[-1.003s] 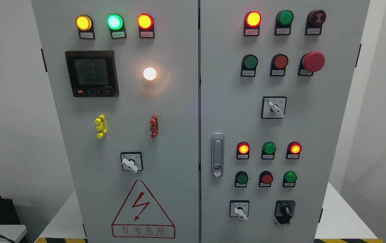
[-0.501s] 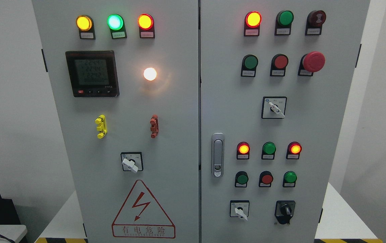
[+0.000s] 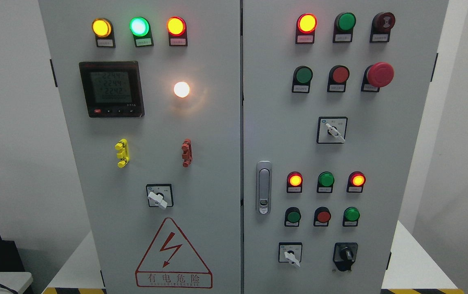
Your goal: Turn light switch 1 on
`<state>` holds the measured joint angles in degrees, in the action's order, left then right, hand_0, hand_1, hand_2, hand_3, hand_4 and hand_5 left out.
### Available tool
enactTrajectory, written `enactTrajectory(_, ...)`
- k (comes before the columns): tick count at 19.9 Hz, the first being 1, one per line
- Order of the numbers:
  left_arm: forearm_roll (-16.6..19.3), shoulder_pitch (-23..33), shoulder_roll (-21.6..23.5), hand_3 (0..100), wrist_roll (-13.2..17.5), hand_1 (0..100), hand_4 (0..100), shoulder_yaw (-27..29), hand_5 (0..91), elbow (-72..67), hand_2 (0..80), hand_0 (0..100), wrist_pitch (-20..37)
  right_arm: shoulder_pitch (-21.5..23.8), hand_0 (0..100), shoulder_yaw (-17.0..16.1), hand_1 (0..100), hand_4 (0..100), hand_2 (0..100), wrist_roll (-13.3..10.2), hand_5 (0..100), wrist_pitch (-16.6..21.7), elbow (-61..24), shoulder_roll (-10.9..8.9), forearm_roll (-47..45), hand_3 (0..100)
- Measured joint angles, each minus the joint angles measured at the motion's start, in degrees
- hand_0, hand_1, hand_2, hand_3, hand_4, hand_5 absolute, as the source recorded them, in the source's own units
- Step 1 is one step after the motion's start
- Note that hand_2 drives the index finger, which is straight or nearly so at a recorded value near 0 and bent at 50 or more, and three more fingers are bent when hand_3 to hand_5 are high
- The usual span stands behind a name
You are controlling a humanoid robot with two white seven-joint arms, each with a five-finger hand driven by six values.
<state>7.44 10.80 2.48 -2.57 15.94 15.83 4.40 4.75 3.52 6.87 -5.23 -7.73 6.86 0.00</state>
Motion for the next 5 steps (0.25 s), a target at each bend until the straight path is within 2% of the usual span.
enactTrajectory(5,-0.01,-0.95,-0.88,0,-0.08,2,0,-2.38,0.0,-3.1,0.0,33,-0.06,0.0,12,0.0,39,0,0,0.0,0,0.0,0.0,0.0,0.0,0)
